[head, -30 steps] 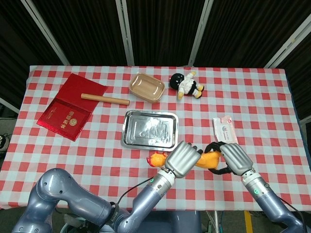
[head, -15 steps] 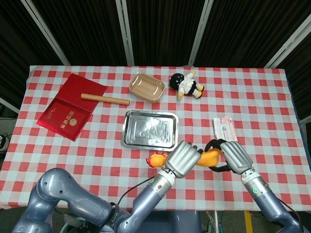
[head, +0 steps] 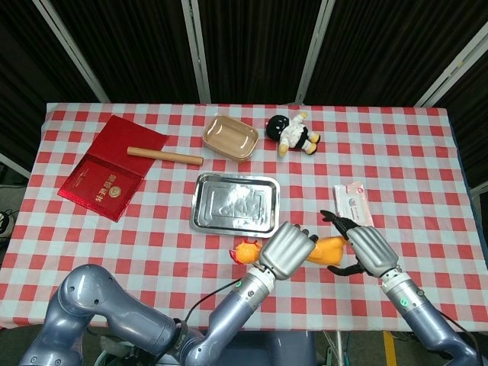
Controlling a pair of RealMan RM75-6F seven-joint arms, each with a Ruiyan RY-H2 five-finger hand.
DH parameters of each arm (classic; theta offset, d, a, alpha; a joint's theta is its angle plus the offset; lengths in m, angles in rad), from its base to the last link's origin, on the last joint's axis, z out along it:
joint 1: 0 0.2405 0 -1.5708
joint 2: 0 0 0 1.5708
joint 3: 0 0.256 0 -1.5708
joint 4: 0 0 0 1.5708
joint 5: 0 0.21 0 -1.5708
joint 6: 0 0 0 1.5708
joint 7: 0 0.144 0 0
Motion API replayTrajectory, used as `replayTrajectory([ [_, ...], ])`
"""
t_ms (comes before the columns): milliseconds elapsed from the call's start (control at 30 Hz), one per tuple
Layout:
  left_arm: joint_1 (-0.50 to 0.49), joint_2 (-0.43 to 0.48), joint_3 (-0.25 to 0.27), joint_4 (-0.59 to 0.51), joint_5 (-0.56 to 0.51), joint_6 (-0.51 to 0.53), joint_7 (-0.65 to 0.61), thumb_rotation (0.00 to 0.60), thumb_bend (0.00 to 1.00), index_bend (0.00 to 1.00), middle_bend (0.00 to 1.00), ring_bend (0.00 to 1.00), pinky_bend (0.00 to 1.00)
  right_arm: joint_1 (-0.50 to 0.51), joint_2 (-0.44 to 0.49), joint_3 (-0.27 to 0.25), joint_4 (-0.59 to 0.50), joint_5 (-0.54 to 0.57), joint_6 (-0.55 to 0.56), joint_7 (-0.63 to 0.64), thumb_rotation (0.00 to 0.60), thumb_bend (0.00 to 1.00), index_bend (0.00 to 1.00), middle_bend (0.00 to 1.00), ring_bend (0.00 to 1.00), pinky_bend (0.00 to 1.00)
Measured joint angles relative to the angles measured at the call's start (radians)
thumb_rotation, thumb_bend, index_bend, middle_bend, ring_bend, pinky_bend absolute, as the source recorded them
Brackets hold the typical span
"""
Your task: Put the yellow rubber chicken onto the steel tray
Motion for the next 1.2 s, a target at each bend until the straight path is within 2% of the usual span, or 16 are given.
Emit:
replayTrajectory([
  [433,0.03,0.022,0.022,0.0,0.029,-0.006,-0.039,0.6,0.5,0.54,0.6,0.53,0.68,-0.021,0.009,0.004,0.016,0.012,0.044,-0.018,0.6,0.09,0.0,0.0,0.0,0.17],
  [633,0.072,0.066,0.05,-0.012,0.064,-0.01,-0.086,0.6,0.5,0.54,0.6,0.53,0.68,-0.052,0.022,0.011,0.051,0.05,0.083,-0.011,0.6,0.09,0.0,0.0,0.0,0.17],
  [867,0.147,0.137,0.079,-0.015,0.097,-0.021,-0.196,0.6,0.5,0.54,0.6,0.53,0.67,-0.082,0.039,0.011,0.082,0.056,0.109,0.064,0.6,0.09,0.0,0.0,0.0,0.17],
  [1067,0.221,0.186,0.116,0.032,0.118,-0.059,-0.304,0.6,0.5,0.54,0.59,0.53,0.67,-0.11,0.05,0.007,0.113,0.036,0.144,0.108,0.6,0.09,0.0,0.0,0.0,0.17],
  [1200,0.254,0.193,0.148,0.112,0.126,-0.095,-0.361,0.6,0.5,0.53,0.59,0.53,0.67,-0.124,0.048,0.005,0.132,0.024,0.165,0.119,0.6,0.09,0.0,0.0,0.0,0.17],
])
